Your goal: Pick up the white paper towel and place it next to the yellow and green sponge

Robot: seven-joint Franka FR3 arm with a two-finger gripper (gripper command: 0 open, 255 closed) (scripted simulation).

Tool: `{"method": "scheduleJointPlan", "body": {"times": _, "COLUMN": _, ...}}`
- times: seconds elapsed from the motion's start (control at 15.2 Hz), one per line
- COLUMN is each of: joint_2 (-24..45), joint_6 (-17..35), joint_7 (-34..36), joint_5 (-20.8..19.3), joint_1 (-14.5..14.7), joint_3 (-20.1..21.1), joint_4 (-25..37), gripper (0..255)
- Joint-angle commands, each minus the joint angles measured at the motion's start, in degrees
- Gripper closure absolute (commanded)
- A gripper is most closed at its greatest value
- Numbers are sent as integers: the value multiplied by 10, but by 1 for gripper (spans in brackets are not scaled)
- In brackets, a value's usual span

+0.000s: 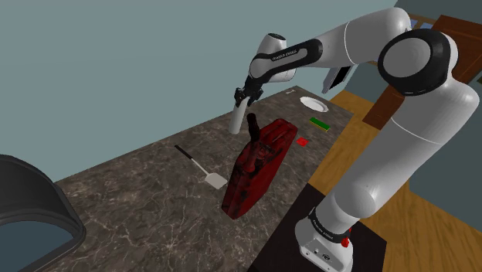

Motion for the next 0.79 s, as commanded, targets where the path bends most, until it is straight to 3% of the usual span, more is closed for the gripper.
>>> {"method": "scheduleJointPlan", "body": {"times": 0.0, "joint_2": 0, "joint_6": 0, "joint_7": 0, "joint_5": 0, "joint_1": 0, "joint_3": 0, "joint_4": 0, "gripper": 255}}
{"method": "scheduleJointPlan", "body": {"times": 0.2, "joint_2": 0, "joint_6": 0, "joint_7": 0, "joint_5": 0, "joint_1": 0, "joint_3": 0, "joint_4": 0, "gripper": 255}}
{"method": "scheduleJointPlan", "body": {"times": 0.73, "joint_2": -28, "joint_6": -61, "joint_7": 3, "joint_5": -5, "joint_1": 1, "joint_3": 0, "joint_4": 33, "gripper": 255}}
